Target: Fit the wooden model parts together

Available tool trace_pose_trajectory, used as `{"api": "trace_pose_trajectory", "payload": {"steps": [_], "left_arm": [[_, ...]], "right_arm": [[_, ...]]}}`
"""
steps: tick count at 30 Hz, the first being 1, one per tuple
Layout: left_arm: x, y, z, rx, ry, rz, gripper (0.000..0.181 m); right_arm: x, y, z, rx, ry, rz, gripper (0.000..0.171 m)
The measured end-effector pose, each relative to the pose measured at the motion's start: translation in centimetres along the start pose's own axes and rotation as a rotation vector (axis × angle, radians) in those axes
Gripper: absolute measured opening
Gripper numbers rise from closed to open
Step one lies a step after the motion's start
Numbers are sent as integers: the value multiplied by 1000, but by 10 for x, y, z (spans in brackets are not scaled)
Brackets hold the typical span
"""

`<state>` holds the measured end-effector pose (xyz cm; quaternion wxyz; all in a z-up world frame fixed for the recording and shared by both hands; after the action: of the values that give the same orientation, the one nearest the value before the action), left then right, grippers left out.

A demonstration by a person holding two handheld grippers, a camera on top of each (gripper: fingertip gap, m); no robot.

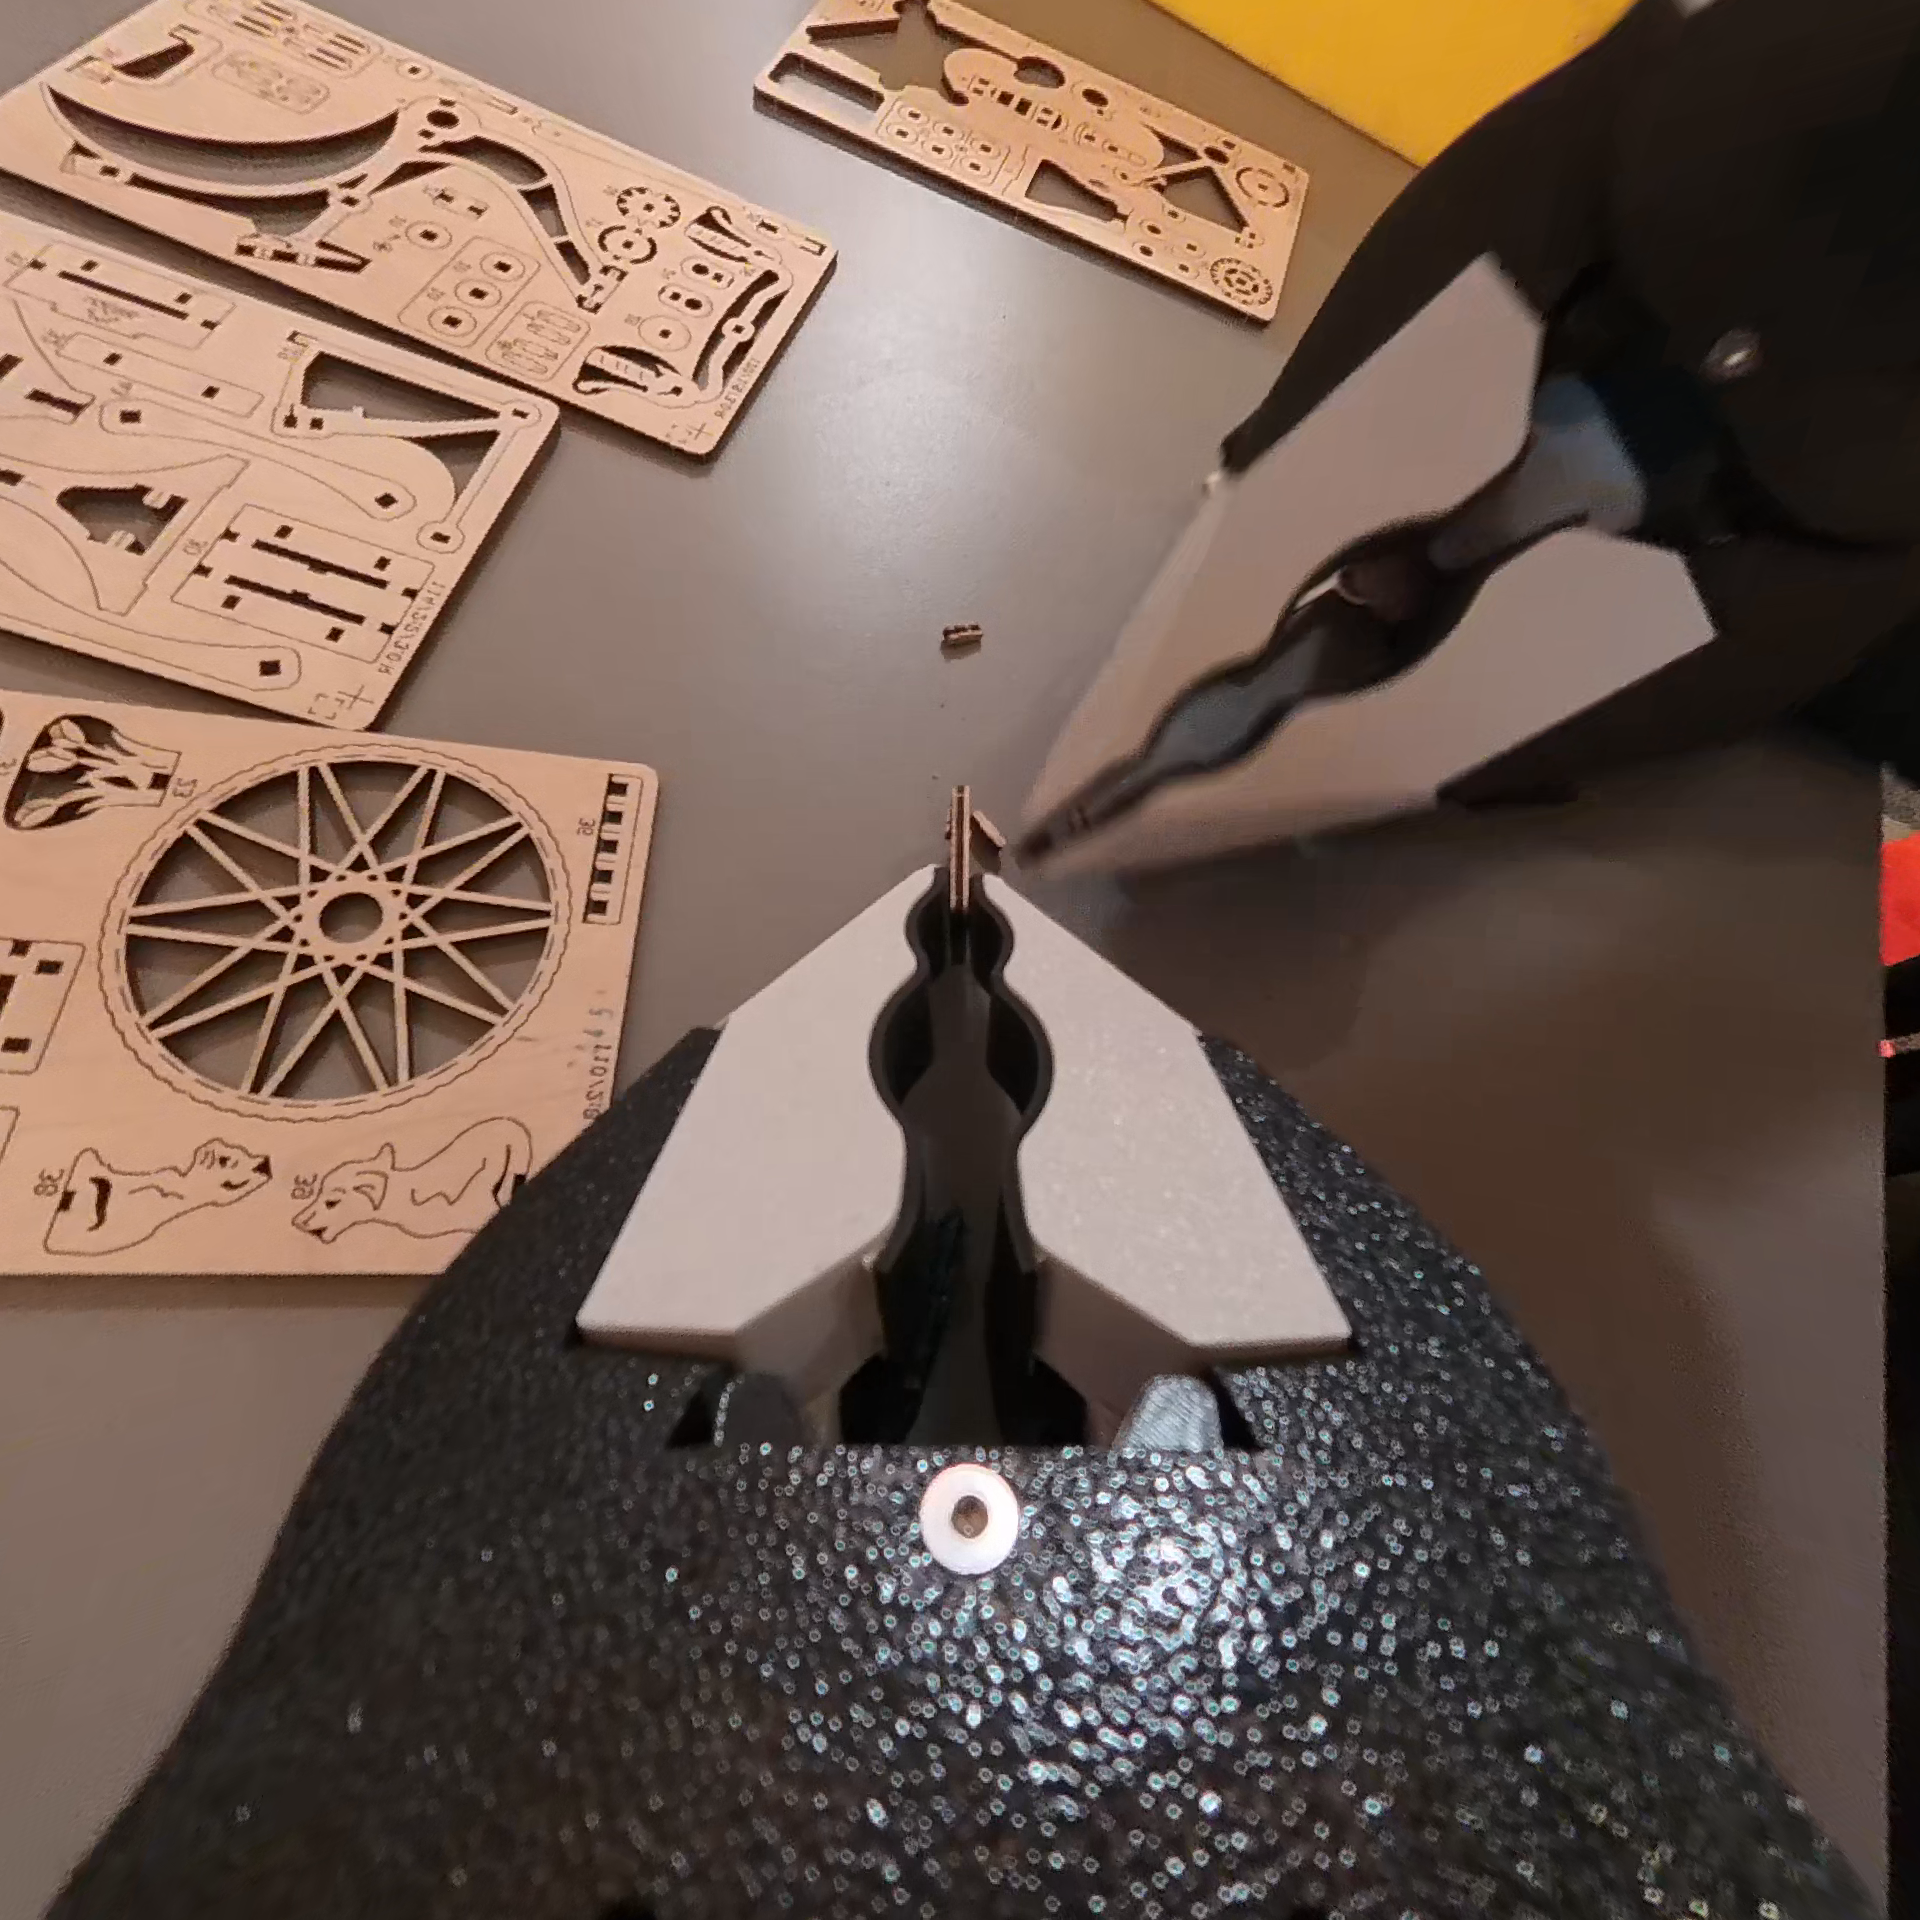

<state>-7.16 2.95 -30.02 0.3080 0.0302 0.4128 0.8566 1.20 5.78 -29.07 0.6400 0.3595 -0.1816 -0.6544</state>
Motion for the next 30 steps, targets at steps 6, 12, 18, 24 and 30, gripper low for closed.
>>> {"api": "trace_pose_trajectory", "payload": {"steps": [6, 12, 18, 24, 30], "left_arm": [[-1, -1, 1, -4, 9, 25, 1], [-1, -1, 0, -2, 8, 31, 1], [-2, -1, 0, 1, -8, 49, 1], [-5, -3, 1, 11, -81, 102, 1], [-3, -3, 0, 12, -52, 90, 1]], "right_arm": [[2, -6, -1, 74, 43, -217, 0], [6, -6, 3, 56, 41, -251, 0], [7, -7, 4, 78, 10, -265, 0], [5, -9, 3, 98, -14, -263, 0], [7, -7, 3, 88, 11, -273, 0]]}}
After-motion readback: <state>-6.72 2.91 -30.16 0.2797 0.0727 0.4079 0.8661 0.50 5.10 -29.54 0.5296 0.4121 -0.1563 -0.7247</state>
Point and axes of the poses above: each gripper's, where its closed fingertips meet, y back along the fingers, z out of its top, x = y × z across the jaws, the point moved 6 cm from there along y, back along the fingers, and after that the axes turned 11 degrees about x, right-handed, at the moved point
